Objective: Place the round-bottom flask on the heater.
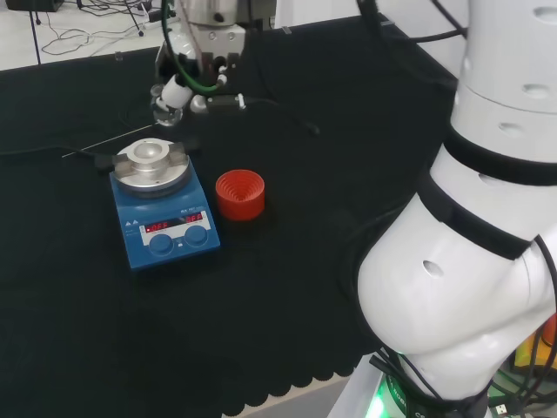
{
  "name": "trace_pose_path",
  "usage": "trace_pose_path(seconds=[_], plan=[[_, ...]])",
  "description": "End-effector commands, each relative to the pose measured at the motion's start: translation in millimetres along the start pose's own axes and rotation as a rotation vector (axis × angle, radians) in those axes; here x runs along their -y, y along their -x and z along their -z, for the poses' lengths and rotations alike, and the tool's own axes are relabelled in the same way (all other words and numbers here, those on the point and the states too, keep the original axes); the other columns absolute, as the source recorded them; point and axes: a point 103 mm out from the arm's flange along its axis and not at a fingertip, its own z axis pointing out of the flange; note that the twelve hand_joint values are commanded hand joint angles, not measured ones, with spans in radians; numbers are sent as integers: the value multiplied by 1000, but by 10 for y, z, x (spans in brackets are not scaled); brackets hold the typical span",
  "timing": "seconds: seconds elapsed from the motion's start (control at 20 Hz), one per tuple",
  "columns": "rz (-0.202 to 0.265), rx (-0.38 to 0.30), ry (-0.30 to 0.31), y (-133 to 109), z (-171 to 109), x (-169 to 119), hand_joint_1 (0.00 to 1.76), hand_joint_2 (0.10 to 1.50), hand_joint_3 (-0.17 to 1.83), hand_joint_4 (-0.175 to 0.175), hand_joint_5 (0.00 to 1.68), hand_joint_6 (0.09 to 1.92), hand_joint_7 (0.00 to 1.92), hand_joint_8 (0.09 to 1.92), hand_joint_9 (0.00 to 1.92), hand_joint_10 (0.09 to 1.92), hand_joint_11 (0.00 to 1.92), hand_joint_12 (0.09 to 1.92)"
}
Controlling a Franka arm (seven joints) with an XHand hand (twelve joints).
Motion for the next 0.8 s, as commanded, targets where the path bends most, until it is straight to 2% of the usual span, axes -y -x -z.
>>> trace_pose_path(seconds=[0.05, 0.55, 0.8], plan=[[42, 17, -88, -329, -330, -163, 1107, 634, 865, 72, 1120, 1046, 583, 697, 770, 590, 457, 1313], [29, 17, -125, -310, -472, -212, 1108, 630, 871, 71, 1123, 1044, 575, 697, 767, 589, 456, 1311], [38, 14, -141, -286, -529, -224, 1109, 628, 873, 71, 1124, 1043, 570, 697, 763, 588, 456, 1311]])
